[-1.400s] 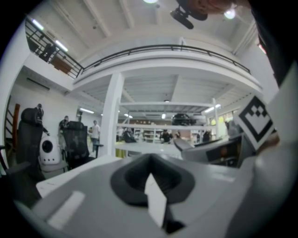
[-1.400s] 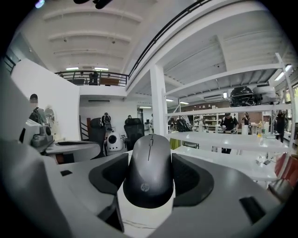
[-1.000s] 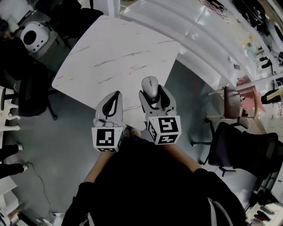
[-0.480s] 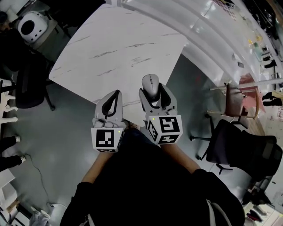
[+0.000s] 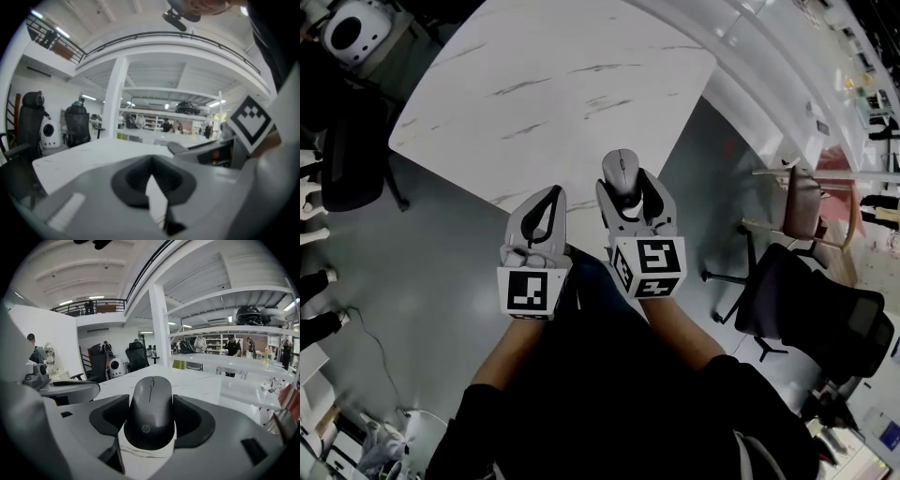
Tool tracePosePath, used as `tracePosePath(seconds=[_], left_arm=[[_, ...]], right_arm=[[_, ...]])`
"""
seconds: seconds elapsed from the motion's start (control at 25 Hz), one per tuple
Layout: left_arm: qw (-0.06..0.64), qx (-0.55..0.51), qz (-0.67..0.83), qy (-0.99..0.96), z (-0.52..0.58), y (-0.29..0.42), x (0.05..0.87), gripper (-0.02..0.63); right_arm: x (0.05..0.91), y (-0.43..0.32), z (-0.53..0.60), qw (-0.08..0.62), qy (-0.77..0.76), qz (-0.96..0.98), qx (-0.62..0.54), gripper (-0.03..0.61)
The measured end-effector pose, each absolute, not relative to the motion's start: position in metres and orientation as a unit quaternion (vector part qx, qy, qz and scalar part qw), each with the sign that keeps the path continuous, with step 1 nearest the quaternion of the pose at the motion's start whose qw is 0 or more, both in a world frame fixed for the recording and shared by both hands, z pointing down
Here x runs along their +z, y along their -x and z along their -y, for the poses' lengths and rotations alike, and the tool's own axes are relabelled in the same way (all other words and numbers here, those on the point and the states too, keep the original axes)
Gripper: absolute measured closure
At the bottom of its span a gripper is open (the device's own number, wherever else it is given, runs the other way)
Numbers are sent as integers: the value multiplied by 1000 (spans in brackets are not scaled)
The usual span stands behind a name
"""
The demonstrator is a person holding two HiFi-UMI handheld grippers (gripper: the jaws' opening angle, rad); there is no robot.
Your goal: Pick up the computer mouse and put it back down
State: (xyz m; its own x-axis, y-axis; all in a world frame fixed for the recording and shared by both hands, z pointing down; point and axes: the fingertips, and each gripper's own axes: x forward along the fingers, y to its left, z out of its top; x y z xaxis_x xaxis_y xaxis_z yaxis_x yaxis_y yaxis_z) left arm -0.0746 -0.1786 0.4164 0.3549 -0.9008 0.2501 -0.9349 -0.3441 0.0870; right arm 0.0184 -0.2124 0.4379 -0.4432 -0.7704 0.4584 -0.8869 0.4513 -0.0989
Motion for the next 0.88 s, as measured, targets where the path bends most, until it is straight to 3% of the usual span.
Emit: tracePosePath(seconds=[0.88], left_arm=[[161, 125, 558, -804, 162, 70, 492, 606]], right_arm=[[594, -17, 166, 309, -471, 779, 276, 321]])
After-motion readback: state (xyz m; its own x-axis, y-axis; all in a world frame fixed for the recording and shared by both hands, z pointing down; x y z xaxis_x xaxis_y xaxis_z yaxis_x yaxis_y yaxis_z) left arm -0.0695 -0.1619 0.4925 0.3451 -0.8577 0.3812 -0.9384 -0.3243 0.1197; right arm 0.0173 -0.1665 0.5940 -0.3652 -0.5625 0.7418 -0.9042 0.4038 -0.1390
